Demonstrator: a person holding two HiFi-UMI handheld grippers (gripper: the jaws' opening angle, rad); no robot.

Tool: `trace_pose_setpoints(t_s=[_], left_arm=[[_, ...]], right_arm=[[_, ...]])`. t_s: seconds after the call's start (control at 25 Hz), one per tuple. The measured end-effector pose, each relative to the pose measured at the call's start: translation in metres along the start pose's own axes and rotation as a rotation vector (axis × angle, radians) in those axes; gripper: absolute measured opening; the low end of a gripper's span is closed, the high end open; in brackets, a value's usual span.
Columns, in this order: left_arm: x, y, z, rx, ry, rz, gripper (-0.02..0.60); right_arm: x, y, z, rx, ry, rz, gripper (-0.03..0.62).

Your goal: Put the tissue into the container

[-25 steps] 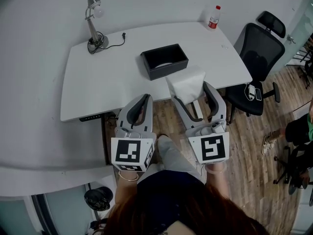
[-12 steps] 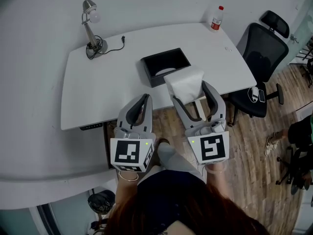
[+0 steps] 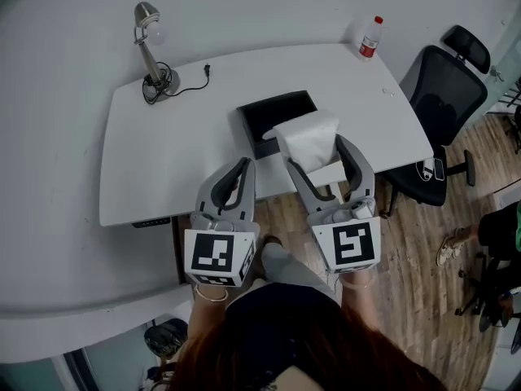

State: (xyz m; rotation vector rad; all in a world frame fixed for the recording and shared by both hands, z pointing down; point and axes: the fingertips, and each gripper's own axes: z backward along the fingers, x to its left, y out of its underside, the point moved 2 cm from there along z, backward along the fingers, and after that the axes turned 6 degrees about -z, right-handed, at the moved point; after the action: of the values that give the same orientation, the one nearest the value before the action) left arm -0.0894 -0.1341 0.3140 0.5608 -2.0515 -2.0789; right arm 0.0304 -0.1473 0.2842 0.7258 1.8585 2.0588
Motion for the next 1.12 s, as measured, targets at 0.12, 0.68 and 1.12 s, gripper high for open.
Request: trace_pose_setpoints(t_s=[0.12,0.68,1.12], left_arm=[[0.006,0.003,-0.010,0.008,0.000,0.002,0.029],[0.023,0.009,-0.059,0.037,-0.005,0.000,0.029],[0.040,0.018,-0.088,0.056,-0.015,0.010,0.029]], right_arm=[[-0.005,0.004,-0.012,0.013,-0.009,-0.004,0.359],[-0.031,0.024,-0.063,0.084,-0.045,-0.027,0.359],[-0.042,0.047,-0.099,0.148,-0.063,-0.083,0.359]])
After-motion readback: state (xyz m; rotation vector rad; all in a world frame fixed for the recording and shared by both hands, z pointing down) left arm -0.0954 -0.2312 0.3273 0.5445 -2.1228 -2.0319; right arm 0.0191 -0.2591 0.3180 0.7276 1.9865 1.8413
